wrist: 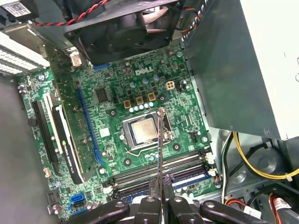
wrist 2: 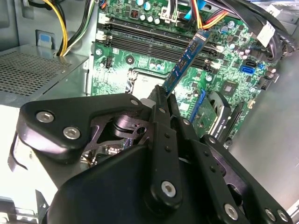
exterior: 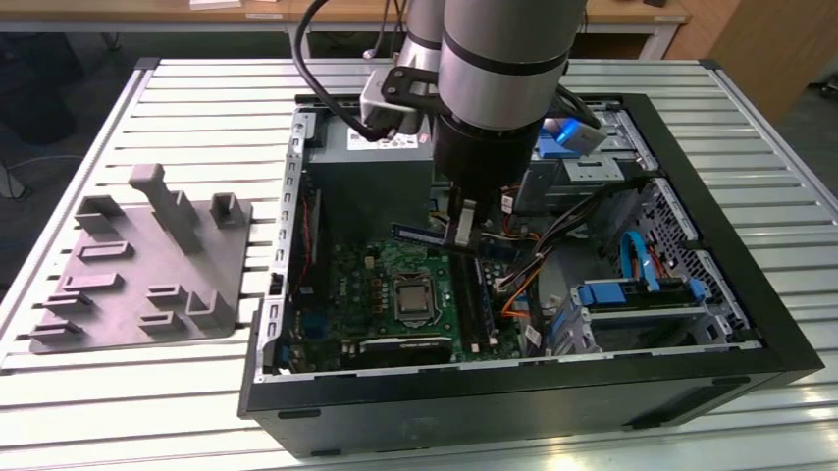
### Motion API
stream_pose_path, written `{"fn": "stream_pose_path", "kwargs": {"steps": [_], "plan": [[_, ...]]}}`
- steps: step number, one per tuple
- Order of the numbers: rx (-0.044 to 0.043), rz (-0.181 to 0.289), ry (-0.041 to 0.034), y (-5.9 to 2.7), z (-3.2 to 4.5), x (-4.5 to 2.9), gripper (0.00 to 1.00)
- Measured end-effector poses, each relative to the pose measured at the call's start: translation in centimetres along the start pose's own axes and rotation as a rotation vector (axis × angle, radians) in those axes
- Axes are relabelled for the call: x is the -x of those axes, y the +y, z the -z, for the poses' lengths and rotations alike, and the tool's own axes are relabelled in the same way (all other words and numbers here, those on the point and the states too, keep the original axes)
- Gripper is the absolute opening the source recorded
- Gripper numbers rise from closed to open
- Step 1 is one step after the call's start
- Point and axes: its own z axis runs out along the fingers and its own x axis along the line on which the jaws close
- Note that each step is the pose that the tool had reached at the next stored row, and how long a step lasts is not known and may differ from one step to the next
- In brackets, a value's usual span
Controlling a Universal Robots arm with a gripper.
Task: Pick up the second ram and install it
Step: 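Insert the second ram into the second slot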
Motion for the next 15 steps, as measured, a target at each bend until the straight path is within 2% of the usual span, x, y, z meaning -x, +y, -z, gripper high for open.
{"fn": "stream_pose_path", "kwargs": {"steps": [15], "plan": [[-0.0034, -0.081, -0.0012, 0.00, -0.03, 0.00, 0.14]]}}
